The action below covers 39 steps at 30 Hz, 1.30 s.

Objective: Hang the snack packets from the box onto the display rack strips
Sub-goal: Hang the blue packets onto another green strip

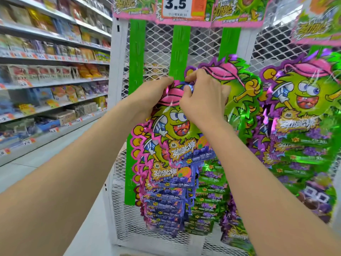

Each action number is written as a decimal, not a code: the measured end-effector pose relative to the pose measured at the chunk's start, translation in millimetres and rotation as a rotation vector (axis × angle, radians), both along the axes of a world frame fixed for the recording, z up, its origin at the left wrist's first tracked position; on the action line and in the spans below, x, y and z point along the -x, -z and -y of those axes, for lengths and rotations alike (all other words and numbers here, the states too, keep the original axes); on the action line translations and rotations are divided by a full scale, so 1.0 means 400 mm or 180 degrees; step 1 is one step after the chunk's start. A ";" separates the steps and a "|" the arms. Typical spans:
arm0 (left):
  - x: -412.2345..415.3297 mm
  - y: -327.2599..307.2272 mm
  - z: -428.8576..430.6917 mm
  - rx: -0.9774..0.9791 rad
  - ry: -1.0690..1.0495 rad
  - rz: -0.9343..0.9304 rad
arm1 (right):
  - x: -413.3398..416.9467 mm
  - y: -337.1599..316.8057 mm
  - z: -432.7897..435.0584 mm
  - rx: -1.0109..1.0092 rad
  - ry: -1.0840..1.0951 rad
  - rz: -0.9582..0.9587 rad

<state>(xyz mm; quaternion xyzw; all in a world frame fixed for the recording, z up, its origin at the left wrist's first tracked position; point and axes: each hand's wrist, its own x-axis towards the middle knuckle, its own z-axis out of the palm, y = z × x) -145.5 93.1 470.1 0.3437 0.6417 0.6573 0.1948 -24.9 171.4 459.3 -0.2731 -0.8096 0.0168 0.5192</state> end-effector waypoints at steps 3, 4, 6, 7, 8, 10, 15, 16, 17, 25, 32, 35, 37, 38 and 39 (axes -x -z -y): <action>0.007 0.007 0.009 0.0207 -0.0290 -0.0495 | -0.007 0.037 -0.003 0.0041 -0.0007 0.0250; 0.007 0.012 0.015 0.0234 -0.0337 -0.0709 | -0.010 0.052 -0.005 0.0033 -0.0024 0.0321; 0.008 0.027 0.027 0.0207 -0.0209 -0.0943 | -0.015 0.079 -0.007 -0.0020 -0.0082 0.0425; 0.010 0.035 0.029 0.0178 -0.0153 -0.0954 | -0.017 0.087 -0.006 -0.0038 -0.0146 0.0400; 0.007 0.039 0.033 0.0129 -0.0138 -0.0983 | -0.019 0.091 -0.004 -0.0050 -0.0248 0.0307; 0.002 0.038 0.041 0.0097 -0.0302 -0.1239 | -0.025 0.086 0.003 -0.0083 -0.0522 -0.0008; 0.013 0.014 0.043 0.0272 -0.0402 -0.1054 | -0.048 0.053 -0.008 -0.0404 -0.0776 -0.0395; 0.014 0.009 0.044 0.0304 -0.0347 -0.0991 | -0.050 0.045 -0.012 -0.0437 -0.0780 -0.0444; 0.014 0.005 0.043 0.0316 -0.0285 -0.0914 | -0.050 0.036 -0.015 -0.0449 -0.0755 -0.0475; -0.008 -0.015 0.053 0.0488 -0.0156 -0.1060 | -0.009 -0.001 -0.012 -0.0222 -0.0549 -0.0307; -0.019 -0.003 0.058 0.0135 0.0377 -0.0827 | -0.010 0.015 -0.019 -0.0107 -0.0535 -0.0358; -0.013 0.002 0.057 0.0122 0.0286 -0.0727 | -0.007 0.014 -0.018 -0.0125 -0.0445 -0.0308; -0.008 0.012 0.059 0.0183 0.0220 -0.0947 | -0.006 0.024 -0.020 -0.0245 -0.0375 -0.0246; -0.007 0.019 0.060 0.0201 0.0110 -0.1168 | -0.007 0.036 -0.020 -0.0302 -0.0373 -0.0230; -0.003 0.027 0.060 0.0156 -0.0020 -0.1390 | -0.007 0.052 -0.021 -0.0331 -0.0403 -0.0213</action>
